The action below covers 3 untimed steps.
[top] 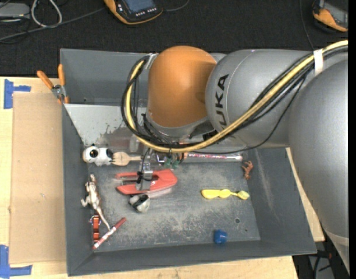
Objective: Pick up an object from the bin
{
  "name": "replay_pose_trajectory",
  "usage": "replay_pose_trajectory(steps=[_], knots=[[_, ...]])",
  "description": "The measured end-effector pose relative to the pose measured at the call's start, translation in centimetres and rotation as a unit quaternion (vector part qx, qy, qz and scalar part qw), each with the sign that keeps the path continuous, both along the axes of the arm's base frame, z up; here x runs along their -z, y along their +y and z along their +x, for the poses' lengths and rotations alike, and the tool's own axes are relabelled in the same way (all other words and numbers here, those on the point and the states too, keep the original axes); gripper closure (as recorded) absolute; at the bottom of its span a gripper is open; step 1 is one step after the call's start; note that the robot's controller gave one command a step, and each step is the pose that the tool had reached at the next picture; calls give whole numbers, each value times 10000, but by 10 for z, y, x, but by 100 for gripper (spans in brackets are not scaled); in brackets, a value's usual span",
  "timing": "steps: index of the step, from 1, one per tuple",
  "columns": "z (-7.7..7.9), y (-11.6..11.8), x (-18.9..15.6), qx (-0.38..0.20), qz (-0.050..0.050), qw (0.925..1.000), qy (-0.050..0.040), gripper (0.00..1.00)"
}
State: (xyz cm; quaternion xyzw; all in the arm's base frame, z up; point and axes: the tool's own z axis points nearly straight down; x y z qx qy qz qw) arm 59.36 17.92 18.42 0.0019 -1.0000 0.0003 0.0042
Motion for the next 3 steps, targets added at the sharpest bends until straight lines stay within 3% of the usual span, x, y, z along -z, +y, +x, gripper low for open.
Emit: replay_pose_trajectory(steps=[1,2,3], knots=[[2,-1,-5,22,6,10000,-38,0],[-3,-26,15,384,19,9992,-48,0],[-22,-66,-25,239,1,9997,-19,0]])
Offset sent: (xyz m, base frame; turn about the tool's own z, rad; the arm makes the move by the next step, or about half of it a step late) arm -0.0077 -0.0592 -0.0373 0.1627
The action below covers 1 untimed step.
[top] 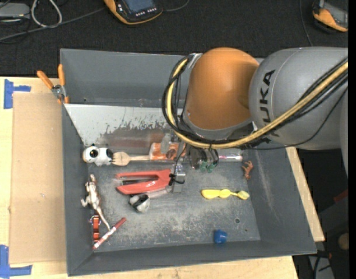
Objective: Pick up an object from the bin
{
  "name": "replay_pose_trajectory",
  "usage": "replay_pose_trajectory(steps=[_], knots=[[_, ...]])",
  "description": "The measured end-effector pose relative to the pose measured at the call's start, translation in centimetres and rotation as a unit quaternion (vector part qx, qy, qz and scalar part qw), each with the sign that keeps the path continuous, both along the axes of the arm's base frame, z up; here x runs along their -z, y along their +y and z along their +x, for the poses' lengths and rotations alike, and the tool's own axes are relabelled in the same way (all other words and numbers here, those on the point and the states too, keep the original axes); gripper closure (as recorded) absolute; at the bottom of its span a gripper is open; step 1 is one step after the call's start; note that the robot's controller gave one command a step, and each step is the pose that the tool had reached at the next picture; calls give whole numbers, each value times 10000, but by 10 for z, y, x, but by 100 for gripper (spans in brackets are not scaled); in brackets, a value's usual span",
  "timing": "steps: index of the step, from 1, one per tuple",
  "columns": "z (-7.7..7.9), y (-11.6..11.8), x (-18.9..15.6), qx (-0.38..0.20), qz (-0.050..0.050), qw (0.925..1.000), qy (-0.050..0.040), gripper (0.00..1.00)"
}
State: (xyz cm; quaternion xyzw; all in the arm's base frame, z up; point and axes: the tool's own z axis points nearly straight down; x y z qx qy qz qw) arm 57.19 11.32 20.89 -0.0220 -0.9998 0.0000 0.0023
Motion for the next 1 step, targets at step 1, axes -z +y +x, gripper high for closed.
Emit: replay_pose_trajectory(steps=[1], knots=[[4,4,51,-65,3,10000,-20,0]])
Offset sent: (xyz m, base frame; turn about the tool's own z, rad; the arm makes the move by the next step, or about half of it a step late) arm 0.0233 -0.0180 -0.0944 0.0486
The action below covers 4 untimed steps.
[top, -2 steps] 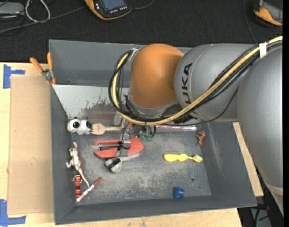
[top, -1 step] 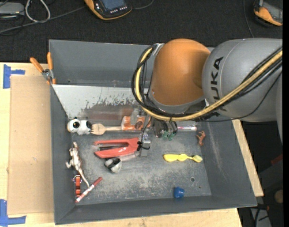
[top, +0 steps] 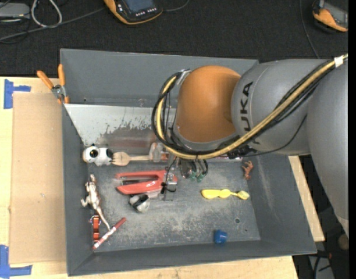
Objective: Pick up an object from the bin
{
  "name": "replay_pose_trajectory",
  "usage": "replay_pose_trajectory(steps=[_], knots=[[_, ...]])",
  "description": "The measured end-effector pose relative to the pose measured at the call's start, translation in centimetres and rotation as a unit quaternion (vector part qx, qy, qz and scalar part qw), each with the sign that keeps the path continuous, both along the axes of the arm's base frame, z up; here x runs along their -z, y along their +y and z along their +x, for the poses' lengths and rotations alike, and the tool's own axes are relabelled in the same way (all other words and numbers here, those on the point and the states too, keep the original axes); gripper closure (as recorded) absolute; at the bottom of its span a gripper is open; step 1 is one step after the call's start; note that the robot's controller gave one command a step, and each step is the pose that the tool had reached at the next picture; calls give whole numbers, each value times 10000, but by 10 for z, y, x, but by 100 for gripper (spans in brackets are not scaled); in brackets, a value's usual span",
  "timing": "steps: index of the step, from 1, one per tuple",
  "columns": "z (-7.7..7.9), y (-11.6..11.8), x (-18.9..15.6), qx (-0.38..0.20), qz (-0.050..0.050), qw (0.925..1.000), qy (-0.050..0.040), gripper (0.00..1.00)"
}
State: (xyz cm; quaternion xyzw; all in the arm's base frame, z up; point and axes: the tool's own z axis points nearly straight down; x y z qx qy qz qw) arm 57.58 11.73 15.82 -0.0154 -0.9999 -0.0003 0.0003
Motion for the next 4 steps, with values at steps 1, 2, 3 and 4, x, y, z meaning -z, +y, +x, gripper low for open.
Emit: replay_pose_trajectory(steps=[1,2,3,4], knots=[[19,-24,47,322,5,9995,-44,0],[-1,-6,89,307,13,9995,26,100],[-1,-6,89,312,15,9995,26,100],[-1,-6,88,286,15,9996,29,100]])
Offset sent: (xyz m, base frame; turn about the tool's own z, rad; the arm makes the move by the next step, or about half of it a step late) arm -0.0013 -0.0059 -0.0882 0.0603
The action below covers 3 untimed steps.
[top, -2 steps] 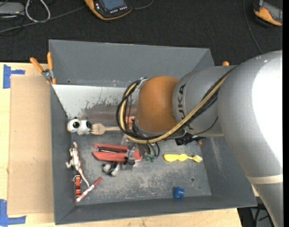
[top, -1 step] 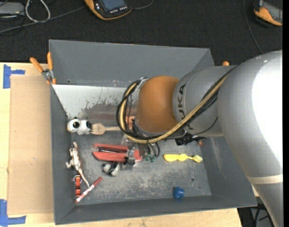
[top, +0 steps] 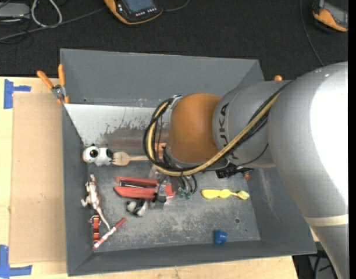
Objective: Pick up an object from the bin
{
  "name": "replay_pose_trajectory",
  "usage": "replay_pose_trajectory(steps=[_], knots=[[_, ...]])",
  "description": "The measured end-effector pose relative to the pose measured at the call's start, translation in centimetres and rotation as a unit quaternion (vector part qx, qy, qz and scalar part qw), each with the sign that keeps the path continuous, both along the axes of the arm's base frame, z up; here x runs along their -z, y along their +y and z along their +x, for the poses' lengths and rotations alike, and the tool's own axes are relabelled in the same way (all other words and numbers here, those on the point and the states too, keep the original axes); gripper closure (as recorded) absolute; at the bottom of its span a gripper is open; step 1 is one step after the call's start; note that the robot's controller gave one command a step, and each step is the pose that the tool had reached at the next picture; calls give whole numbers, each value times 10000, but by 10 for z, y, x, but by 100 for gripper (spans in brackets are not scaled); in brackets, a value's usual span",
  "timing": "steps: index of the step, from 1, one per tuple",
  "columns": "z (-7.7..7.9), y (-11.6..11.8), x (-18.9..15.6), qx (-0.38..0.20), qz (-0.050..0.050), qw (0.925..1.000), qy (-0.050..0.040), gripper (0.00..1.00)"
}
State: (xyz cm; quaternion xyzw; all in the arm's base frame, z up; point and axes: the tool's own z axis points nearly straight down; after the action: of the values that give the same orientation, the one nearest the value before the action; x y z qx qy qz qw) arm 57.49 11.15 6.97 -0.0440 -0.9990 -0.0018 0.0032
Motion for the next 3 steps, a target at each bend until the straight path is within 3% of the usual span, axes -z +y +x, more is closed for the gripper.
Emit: replay_pose_trajectory(steps=[3], knots=[[-3,-2,-3,-75,6,10000,3,100]])
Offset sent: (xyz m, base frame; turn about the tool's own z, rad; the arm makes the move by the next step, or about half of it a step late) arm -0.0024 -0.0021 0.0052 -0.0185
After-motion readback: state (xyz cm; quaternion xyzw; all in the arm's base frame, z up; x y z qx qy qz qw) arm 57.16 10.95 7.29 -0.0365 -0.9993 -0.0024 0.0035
